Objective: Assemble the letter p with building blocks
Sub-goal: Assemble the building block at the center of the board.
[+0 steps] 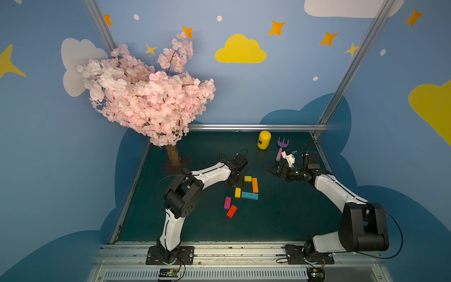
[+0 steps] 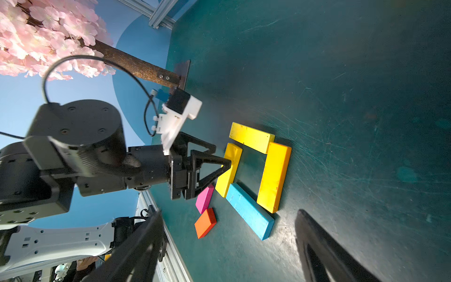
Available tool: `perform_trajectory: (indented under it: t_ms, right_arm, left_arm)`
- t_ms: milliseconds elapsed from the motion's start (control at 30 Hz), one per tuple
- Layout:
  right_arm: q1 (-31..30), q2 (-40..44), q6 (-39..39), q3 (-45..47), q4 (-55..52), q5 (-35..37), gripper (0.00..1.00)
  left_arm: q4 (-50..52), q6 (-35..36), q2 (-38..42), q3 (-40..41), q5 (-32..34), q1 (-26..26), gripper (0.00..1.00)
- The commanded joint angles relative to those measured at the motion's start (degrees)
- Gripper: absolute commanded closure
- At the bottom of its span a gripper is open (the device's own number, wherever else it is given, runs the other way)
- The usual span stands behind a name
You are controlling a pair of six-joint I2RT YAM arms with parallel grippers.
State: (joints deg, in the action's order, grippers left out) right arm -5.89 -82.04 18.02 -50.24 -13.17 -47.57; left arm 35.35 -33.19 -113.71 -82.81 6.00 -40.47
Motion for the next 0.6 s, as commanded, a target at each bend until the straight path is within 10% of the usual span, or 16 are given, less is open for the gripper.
perform_trajectory:
  t_ms: [0, 567]
  right_arm:
    - [-1.9, -0.5, 0.3, 1.4, 0.2, 0.6, 0.16]
    - [-28.4, -0.6, 4.1, -4.2, -12.4, 28.2, 0.17]
  left_arm:
    - [-2.2, 1.8, 6.8, 1.9, 4.6, 0.9, 0.29]
    - [-20.0, 7.7, 25.0, 19.6, -1.8, 15.0, 0.24]
